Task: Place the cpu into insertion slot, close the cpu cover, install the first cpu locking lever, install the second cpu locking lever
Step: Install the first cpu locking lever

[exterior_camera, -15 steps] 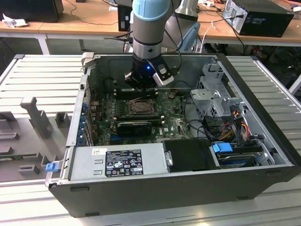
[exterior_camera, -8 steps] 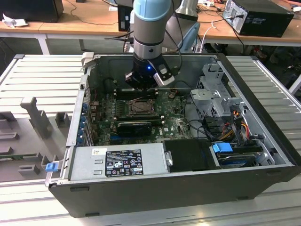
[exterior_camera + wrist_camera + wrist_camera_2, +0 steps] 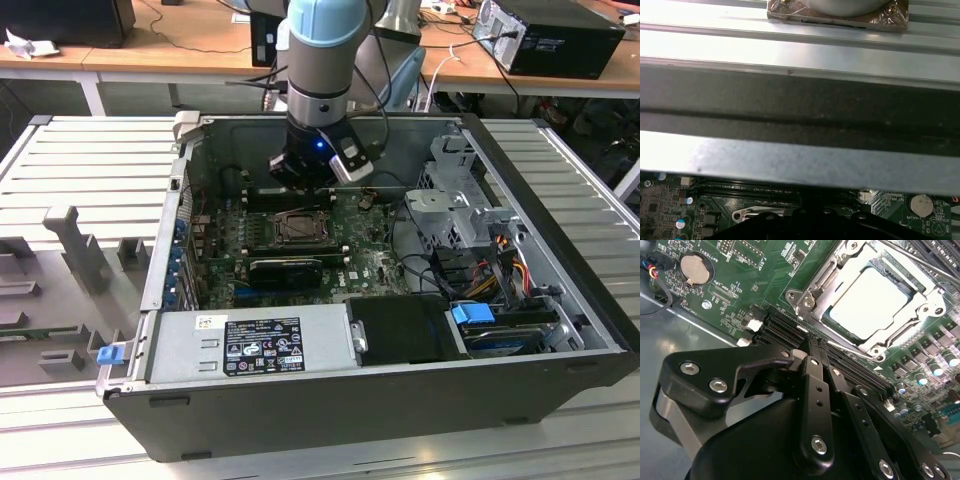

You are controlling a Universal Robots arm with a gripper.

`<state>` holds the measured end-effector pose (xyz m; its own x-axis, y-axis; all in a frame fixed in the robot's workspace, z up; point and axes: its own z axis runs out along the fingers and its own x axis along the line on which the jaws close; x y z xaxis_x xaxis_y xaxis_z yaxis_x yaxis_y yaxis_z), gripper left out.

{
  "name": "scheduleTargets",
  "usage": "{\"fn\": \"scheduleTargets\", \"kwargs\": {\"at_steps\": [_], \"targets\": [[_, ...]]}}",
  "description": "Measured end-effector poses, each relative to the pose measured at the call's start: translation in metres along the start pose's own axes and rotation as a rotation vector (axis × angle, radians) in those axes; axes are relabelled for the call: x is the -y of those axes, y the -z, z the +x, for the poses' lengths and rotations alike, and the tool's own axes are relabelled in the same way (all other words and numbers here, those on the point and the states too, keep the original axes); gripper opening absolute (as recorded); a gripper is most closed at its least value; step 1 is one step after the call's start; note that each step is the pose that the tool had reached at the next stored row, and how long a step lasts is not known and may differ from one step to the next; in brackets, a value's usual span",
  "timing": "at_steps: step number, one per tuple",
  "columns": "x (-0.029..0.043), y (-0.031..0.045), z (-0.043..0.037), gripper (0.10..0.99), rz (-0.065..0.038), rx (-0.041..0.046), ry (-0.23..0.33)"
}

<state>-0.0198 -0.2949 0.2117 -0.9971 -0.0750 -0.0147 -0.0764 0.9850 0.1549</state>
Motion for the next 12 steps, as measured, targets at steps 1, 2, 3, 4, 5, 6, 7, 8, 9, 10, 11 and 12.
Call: {"fn": "scheduleTargets", "kwargs": {"at_steps": [1, 2, 3, 4, 5, 6, 7, 8, 9, 10, 11, 12], "targets": [[0.0004, 0.0001, -0.0002, 0.106, 0.002, -0.0002, 0.0], [0.0009, 0.0001, -0.0002, 0.106, 0.003, -0.0002, 0.0], [0.001, 0.0, -0.0002, 0.106, 0.004, -0.0001, -0.001], [0.001, -0.0002, -0.0002, 0.106, 0.004, -0.0001, -0.002], [0.0011, -0.0003, -0.0003, 0.106, 0.004, 0.0001, -0.003], [0.0011, -0.0009, -0.0005, 0.106, 0.004, 0.0004, -0.004], [0.0013, -0.0017, -0.0007, 0.106, 0.004, 0.0007, -0.006], [0.0014, -0.0024, -0.0009, 0.106, 0.004, 0.0008, -0.007], [0.0016, -0.0034, -0.0012, 0.106, 0.004, 0.001, -0.008], [0.0017, -0.0042, -0.0015, 0.106, 0.004, 0.0012, -0.009], [0.0019, -0.0051, -0.0019, 0.106, 0.004, 0.0013, -0.011], [0.002, -0.0059, -0.0022, 0.106, 0.005, 0.0015, -0.012]]}}
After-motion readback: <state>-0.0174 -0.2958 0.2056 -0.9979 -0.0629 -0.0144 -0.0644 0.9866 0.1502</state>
